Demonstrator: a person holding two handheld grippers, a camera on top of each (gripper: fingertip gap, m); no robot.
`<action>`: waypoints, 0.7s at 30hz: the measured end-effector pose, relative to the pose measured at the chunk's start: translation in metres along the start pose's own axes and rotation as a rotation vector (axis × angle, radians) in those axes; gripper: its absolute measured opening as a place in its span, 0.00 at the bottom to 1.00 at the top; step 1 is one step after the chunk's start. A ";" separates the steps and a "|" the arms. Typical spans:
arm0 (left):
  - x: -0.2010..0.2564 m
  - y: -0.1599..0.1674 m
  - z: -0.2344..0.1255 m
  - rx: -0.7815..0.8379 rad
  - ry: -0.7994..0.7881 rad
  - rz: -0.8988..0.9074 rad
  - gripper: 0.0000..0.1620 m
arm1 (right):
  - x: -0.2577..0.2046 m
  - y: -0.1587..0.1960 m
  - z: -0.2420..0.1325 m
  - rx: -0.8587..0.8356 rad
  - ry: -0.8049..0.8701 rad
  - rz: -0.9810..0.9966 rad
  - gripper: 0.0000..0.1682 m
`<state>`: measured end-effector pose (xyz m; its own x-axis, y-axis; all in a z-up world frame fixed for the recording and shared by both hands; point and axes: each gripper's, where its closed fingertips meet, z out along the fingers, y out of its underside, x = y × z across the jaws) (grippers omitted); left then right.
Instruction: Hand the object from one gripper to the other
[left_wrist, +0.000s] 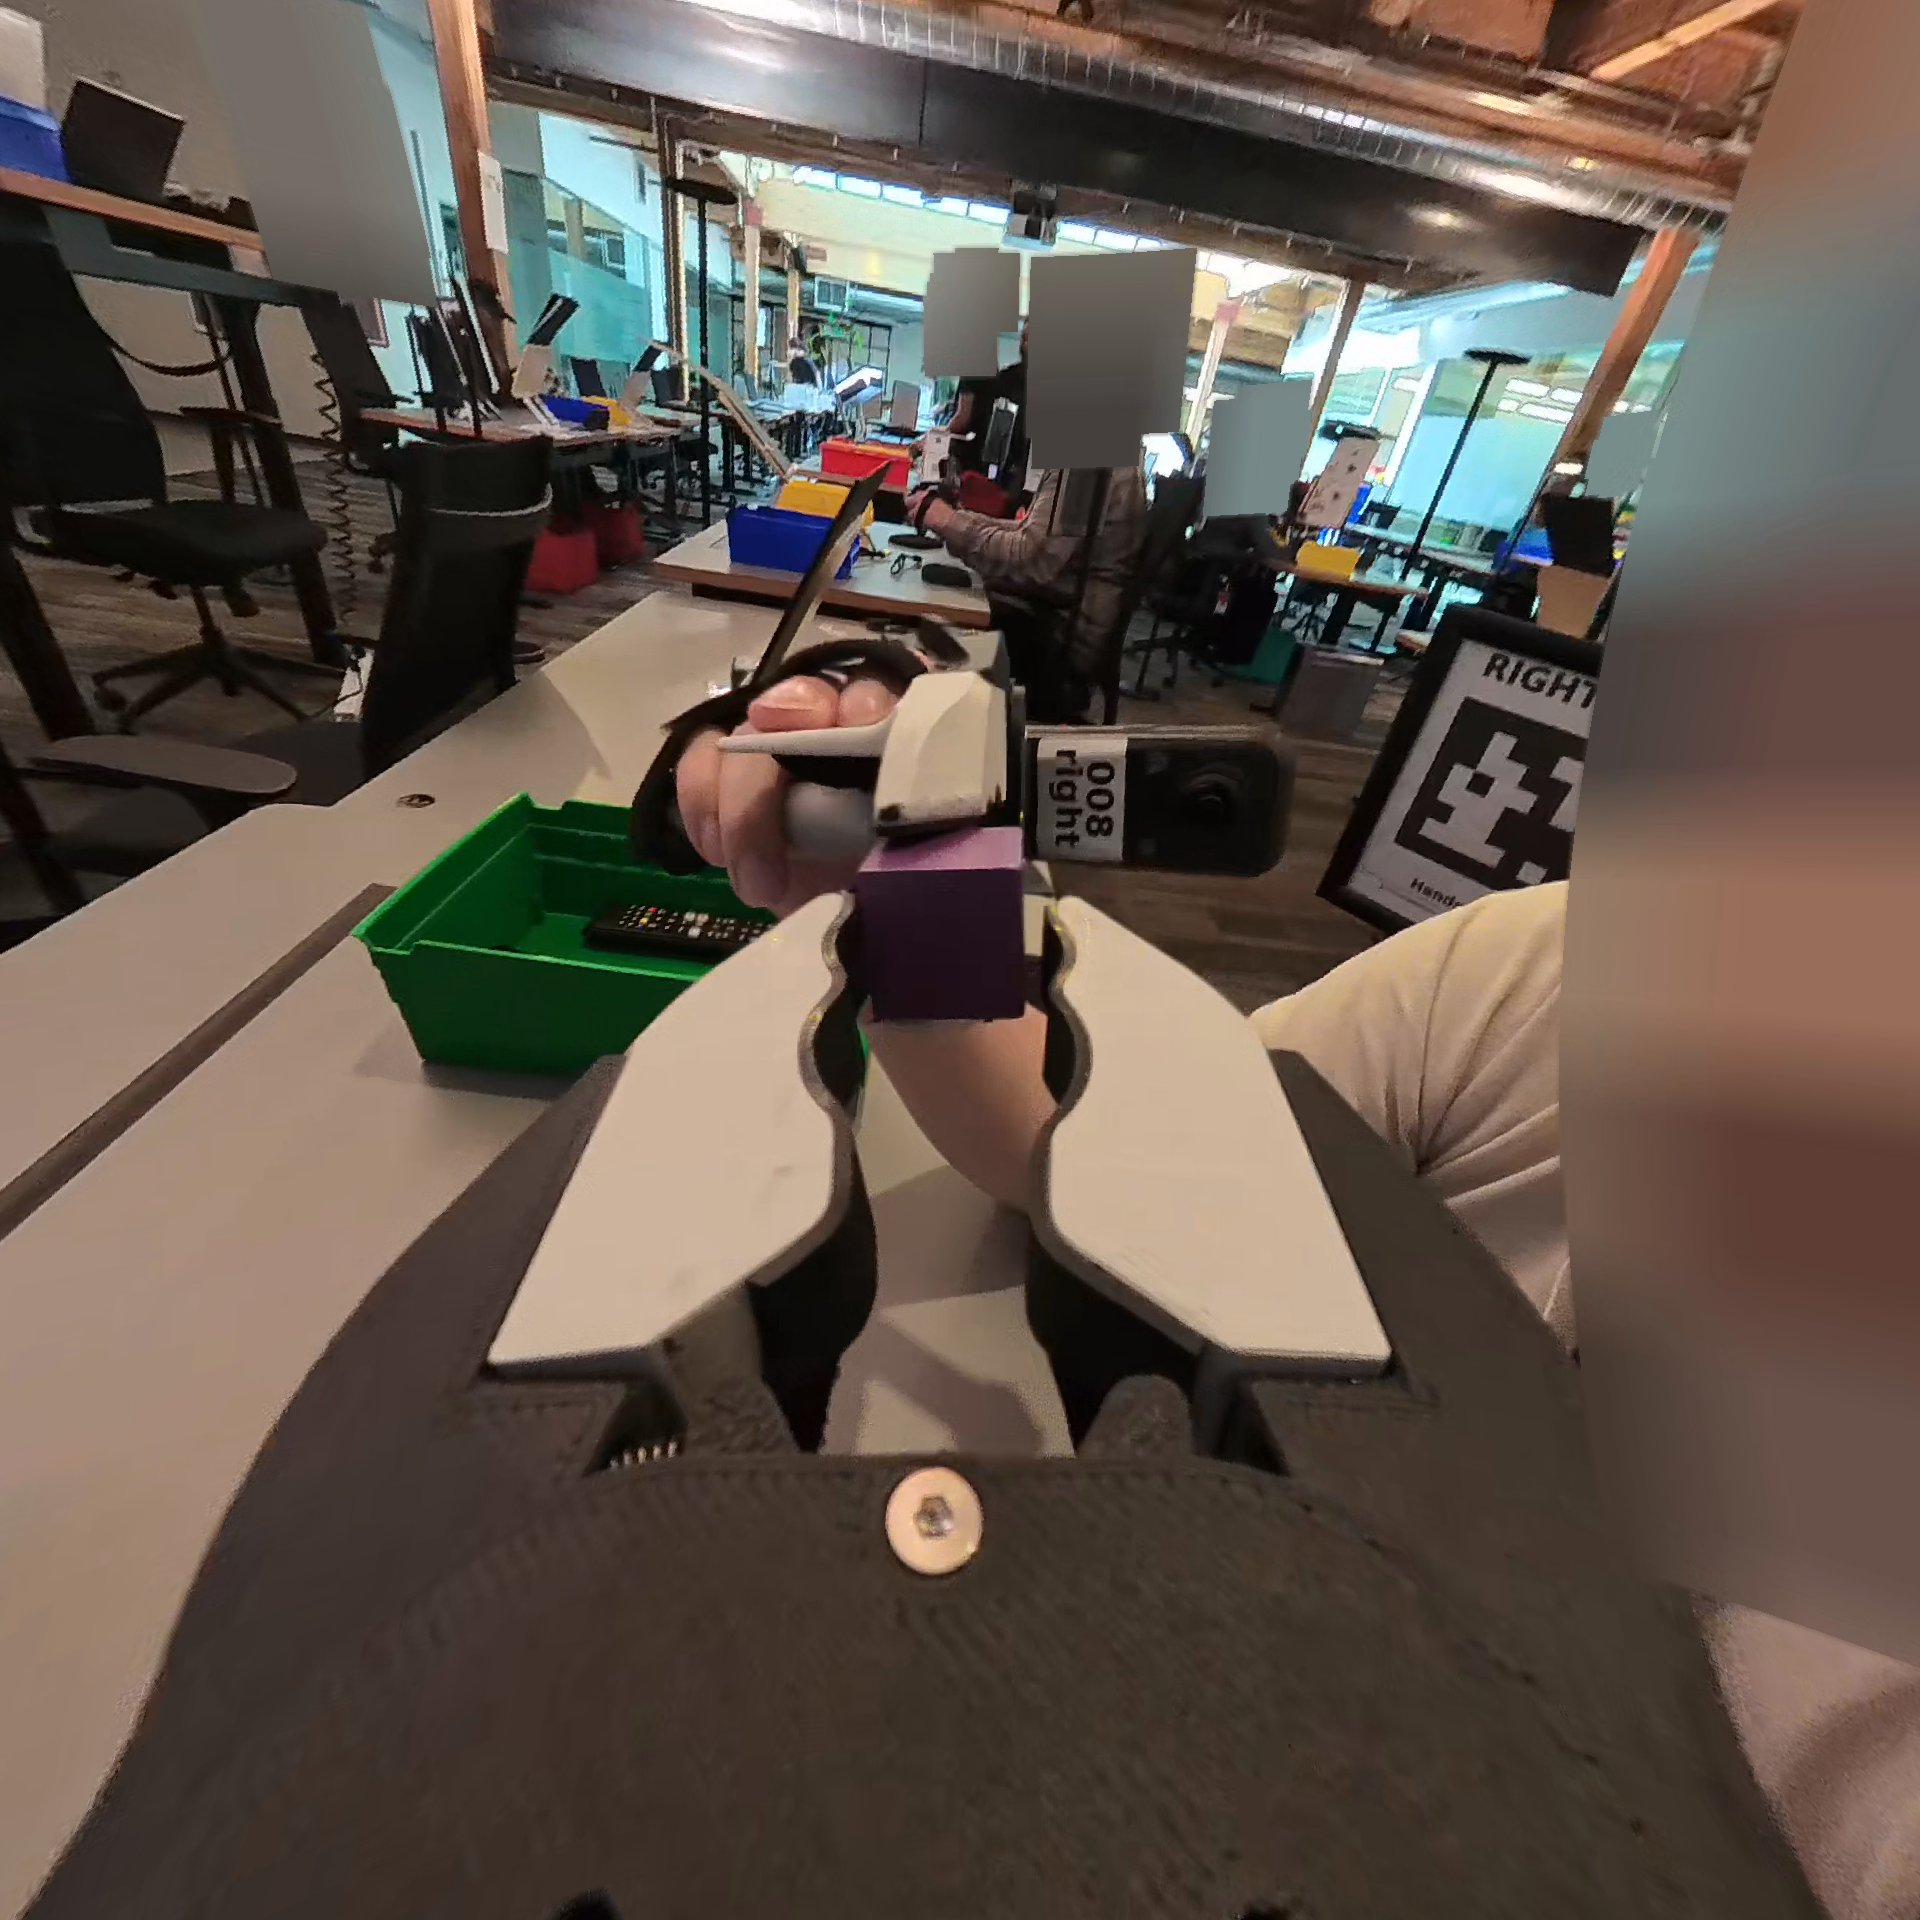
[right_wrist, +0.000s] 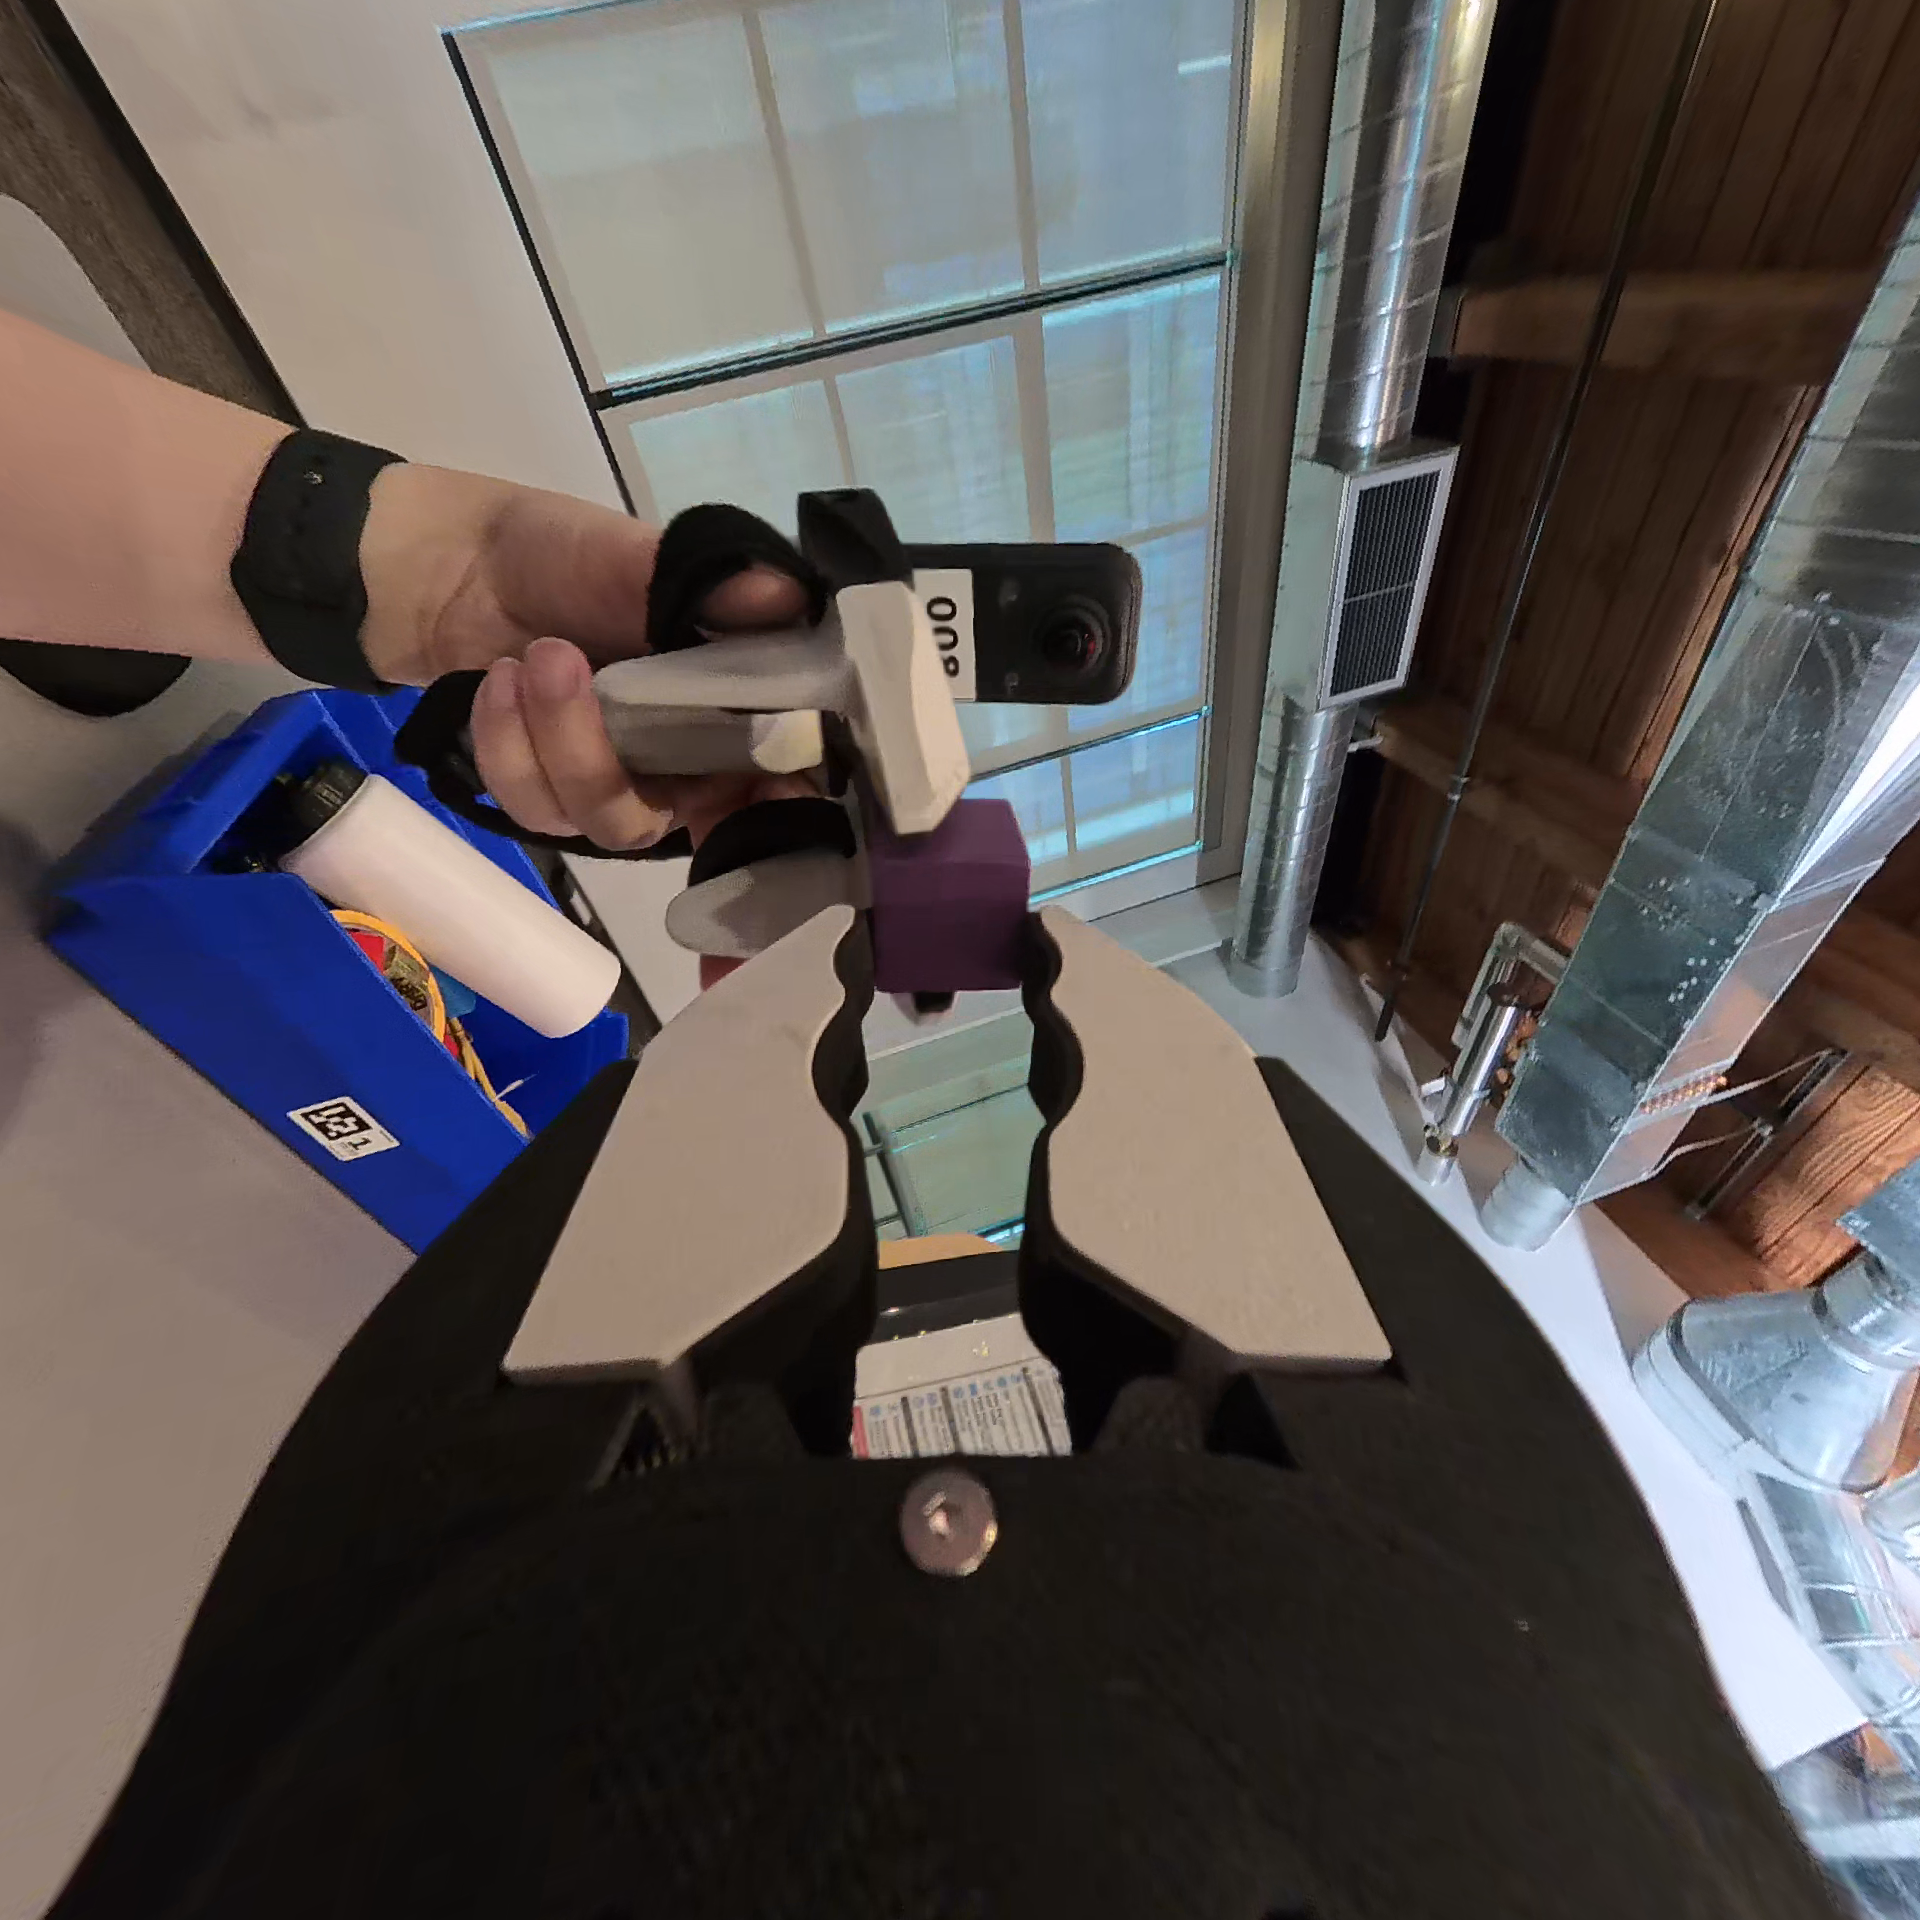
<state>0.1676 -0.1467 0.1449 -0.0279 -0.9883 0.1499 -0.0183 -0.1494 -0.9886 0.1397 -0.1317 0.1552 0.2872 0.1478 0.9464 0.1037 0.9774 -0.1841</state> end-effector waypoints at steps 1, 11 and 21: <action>-0.001 -0.002 -0.001 0.011 -0.001 -0.005 0.17 | 0.000 0.000 -0.001 0.002 0.002 -0.013 0.17; -0.047 -0.036 -0.032 0.118 -0.574 0.545 0.17 | 0.032 0.032 -0.013 -0.143 0.099 0.292 0.20; -0.095 -0.024 -0.032 -0.244 -1.142 1.281 0.17 | 0.030 0.060 -0.007 -0.373 0.108 1.121 0.26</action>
<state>0.1388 -0.0480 0.1545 0.5181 -0.0038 -0.8553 -0.6930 0.5843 -0.4224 0.1607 -0.0693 0.1704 0.4718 0.8624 0.1834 0.0087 0.2034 -0.9790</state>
